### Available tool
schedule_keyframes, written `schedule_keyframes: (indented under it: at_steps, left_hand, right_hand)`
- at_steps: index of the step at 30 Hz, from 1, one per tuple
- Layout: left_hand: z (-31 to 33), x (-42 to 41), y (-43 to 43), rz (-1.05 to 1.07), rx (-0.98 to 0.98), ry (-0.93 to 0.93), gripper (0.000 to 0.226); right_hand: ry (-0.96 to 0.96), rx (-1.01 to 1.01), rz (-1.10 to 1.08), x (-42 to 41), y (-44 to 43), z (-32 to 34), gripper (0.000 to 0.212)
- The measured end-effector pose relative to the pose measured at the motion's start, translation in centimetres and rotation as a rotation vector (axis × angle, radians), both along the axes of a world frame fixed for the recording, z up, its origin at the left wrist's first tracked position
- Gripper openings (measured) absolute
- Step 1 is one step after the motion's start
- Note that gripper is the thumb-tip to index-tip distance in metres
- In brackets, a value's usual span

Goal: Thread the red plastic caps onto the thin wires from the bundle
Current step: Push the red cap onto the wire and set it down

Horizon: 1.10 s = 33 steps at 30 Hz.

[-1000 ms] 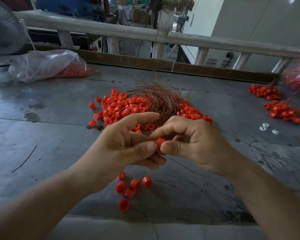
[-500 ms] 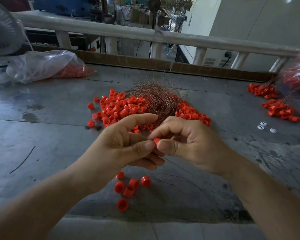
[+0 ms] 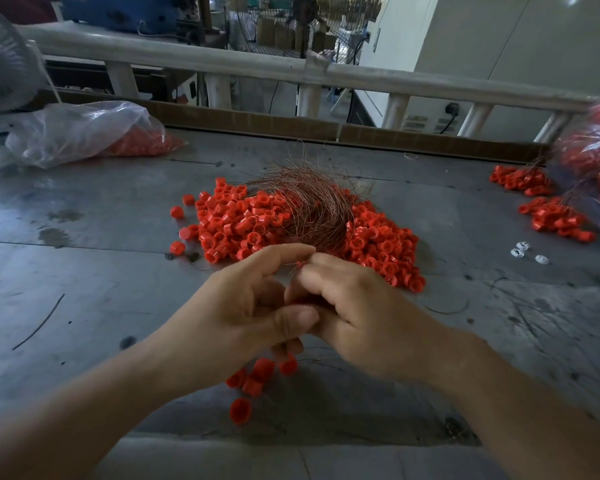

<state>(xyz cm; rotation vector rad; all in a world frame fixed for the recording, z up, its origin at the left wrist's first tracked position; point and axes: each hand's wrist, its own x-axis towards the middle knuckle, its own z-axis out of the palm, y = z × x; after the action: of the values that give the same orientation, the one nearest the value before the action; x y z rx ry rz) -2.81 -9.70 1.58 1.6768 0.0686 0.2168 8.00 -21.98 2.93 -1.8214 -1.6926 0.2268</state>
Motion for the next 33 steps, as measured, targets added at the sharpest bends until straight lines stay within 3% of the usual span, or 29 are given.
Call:
schedule_keyframes:
  at_steps: [5,9,13,18,21,24,27,31,33]
  left_hand:
    - [0.3,-0.7,-0.2,0.025,-0.034,-0.076,0.060]
    - [0.7,-0.5,-0.6,0.024,-0.091,-0.045,0.061]
    - [1.0,-0.6,-0.1,-0.057,-0.180,0.013,0.054]
    - [1.1,-0.2,0.6,0.042,-0.212,-0.003,0.040]
    - [1.1,0.0,1.2,0.056,-0.322,-0.038,0.030]
    - [1.1,0.0,1.5,0.016,-0.335,-0.064,0.034]
    - [1.2,-0.2,1.6,0.035,-0.262,-0.073,0.047]
    - [1.2,0.1,1.7,0.154,-0.142,-0.050,0.022]
    - [1.3,0.2,1.9,0.182,-0.075,-0.016,0.024]
  right_hand:
    - [-0.089,0.103,-0.026,-0.9,0.1,0.1,0.007]
    - [0.034,0.052,-0.009,-0.1,-0.2,0.6,0.001]
    - [0.266,-0.062,0.025,0.7,-0.5,1.3,0.018]
    - [0.303,-0.174,-0.077,1.8,-1.1,1.8,0.039]
    - [0.211,-0.206,-0.090,1.9,-1.0,1.8,0.016]
    - [0.182,-0.171,-0.107,1.9,-1.0,1.8,0.016]
    - [0.162,-0.146,-0.125,2.1,-1.2,2.1,0.015]
    - [0.157,-0.202,-0.131,2.3,-1.3,2.1,0.008]
    - [0.145,-0.268,-0.120,2.1,-1.2,1.9,0.006]
